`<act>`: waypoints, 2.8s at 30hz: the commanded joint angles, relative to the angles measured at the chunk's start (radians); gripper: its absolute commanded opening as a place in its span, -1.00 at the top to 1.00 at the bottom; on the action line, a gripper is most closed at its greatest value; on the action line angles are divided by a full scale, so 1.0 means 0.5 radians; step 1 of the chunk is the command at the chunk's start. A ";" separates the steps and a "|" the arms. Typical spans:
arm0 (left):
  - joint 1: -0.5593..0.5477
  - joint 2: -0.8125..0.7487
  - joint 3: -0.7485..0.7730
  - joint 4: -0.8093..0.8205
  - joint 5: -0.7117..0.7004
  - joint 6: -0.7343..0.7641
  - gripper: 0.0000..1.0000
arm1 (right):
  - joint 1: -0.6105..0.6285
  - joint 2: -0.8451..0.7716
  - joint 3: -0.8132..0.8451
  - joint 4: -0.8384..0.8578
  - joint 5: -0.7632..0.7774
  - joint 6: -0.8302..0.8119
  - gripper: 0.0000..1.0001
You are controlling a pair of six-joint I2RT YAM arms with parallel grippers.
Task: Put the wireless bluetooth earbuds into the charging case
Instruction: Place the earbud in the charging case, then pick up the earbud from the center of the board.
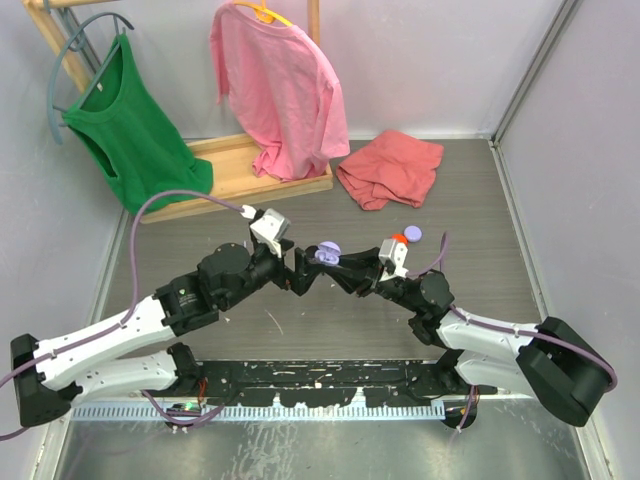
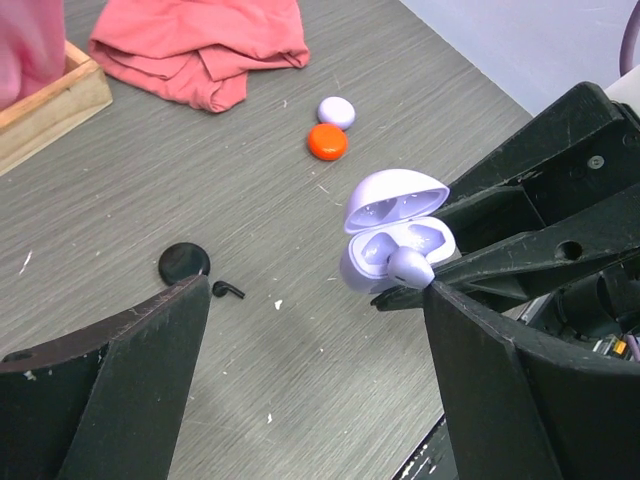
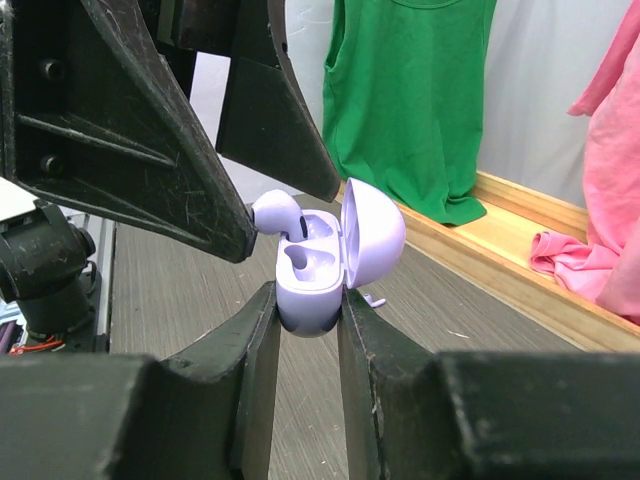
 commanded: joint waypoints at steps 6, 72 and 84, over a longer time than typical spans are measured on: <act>-0.006 -0.160 0.025 -0.021 -0.270 -0.024 -0.76 | 0.008 -0.057 0.017 0.101 -0.003 -0.027 0.98; 1.486 1.742 0.590 -0.526 0.347 -0.079 0.16 | 0.009 0.051 -0.154 0.108 0.087 -0.189 0.98; 1.433 1.704 0.515 -0.647 0.552 -0.065 0.54 | 0.008 0.027 -0.160 0.105 0.090 -0.186 0.98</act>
